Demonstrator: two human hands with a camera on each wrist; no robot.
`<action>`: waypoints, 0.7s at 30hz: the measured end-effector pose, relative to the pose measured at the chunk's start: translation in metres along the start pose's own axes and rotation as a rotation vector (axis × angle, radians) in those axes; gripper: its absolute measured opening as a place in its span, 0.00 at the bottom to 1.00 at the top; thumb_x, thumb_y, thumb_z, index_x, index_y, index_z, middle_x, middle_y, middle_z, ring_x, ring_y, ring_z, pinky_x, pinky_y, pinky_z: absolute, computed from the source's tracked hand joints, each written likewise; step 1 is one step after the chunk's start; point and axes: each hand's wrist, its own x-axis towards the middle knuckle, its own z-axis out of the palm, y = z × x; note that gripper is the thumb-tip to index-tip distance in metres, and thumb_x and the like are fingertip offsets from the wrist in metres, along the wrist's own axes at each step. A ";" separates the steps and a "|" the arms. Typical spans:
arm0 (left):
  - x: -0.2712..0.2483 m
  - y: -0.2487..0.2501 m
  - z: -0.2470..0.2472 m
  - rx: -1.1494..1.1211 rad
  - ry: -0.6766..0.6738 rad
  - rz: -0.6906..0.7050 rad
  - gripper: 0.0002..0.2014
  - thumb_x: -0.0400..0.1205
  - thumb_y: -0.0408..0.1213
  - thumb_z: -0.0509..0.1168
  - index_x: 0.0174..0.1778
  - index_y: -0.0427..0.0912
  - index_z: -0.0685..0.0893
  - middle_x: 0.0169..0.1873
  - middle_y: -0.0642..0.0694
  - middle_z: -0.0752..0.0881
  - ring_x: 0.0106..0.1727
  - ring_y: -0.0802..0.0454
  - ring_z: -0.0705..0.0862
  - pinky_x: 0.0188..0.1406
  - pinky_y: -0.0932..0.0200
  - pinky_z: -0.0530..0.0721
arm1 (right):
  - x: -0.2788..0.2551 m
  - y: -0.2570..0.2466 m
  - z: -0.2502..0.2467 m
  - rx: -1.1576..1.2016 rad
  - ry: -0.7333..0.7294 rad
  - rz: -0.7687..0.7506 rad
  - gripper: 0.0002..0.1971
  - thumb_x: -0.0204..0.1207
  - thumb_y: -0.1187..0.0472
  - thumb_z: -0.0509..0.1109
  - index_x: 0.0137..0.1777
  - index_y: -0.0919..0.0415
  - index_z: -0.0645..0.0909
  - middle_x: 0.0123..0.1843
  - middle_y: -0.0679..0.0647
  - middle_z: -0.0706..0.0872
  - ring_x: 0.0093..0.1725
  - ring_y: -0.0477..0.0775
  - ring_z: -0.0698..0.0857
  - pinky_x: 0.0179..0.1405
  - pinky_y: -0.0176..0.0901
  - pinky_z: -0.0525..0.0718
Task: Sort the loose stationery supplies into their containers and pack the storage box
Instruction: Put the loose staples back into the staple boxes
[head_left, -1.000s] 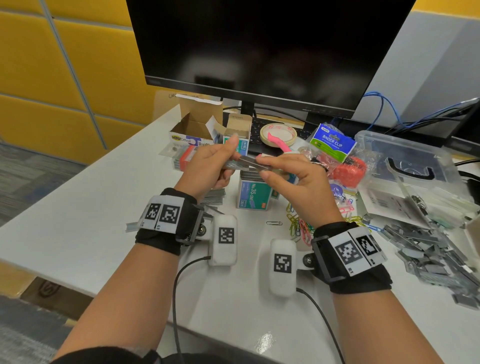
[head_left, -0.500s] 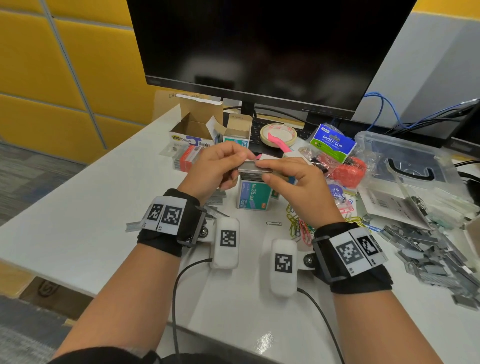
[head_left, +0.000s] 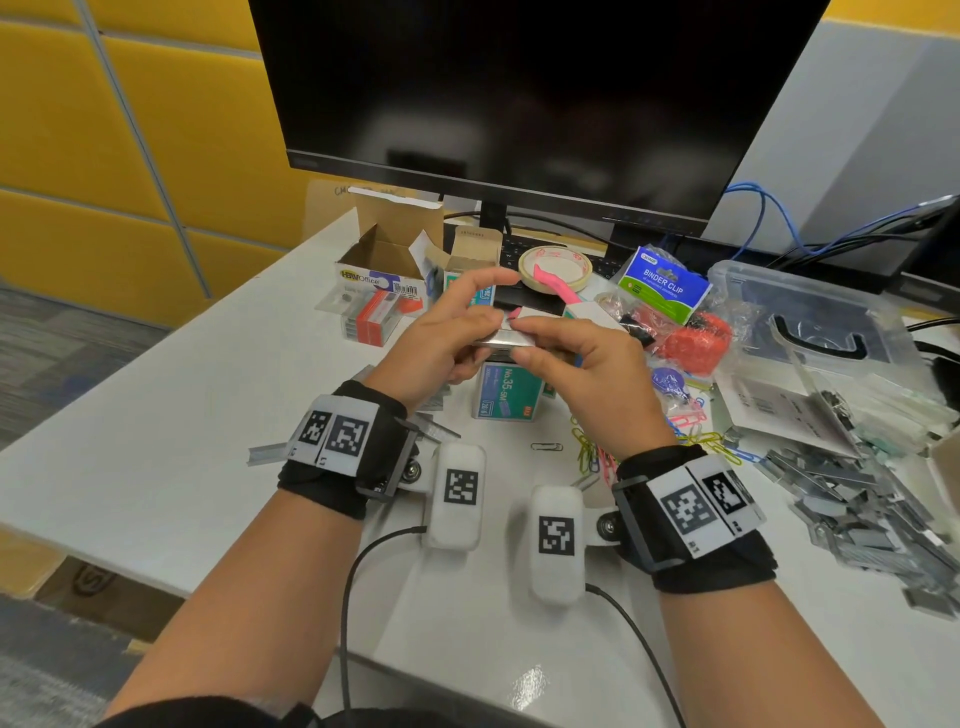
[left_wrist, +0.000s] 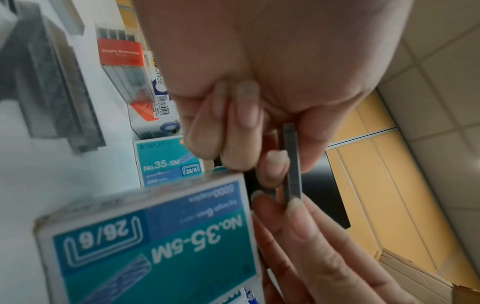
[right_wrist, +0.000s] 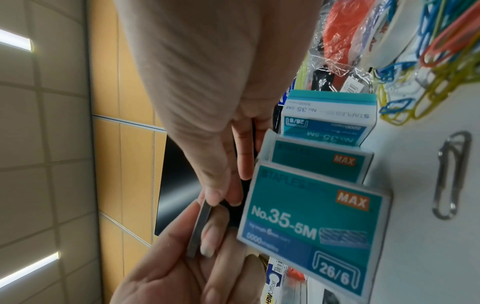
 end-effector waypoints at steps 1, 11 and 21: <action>0.001 0.000 0.000 -0.007 0.013 -0.012 0.17 0.87 0.29 0.50 0.66 0.52 0.72 0.21 0.53 0.70 0.19 0.63 0.65 0.17 0.70 0.62 | 0.000 0.000 0.001 -0.006 0.008 0.004 0.14 0.74 0.65 0.73 0.60 0.56 0.85 0.49 0.53 0.87 0.45 0.33 0.83 0.45 0.24 0.80; 0.003 -0.003 -0.003 -0.102 0.055 0.003 0.10 0.72 0.33 0.56 0.45 0.41 0.79 0.25 0.46 0.82 0.16 0.54 0.71 0.17 0.63 0.65 | 0.001 0.000 -0.003 0.013 0.130 0.068 0.11 0.72 0.67 0.74 0.55 0.61 0.86 0.38 0.40 0.84 0.39 0.25 0.81 0.36 0.18 0.76; 0.000 -0.001 -0.003 -0.082 0.034 0.040 0.06 0.81 0.33 0.59 0.50 0.40 0.80 0.30 0.48 0.86 0.17 0.56 0.75 0.15 0.68 0.69 | 0.002 0.002 -0.005 -0.038 0.159 0.072 0.10 0.71 0.63 0.76 0.52 0.55 0.87 0.38 0.37 0.84 0.40 0.27 0.81 0.39 0.20 0.77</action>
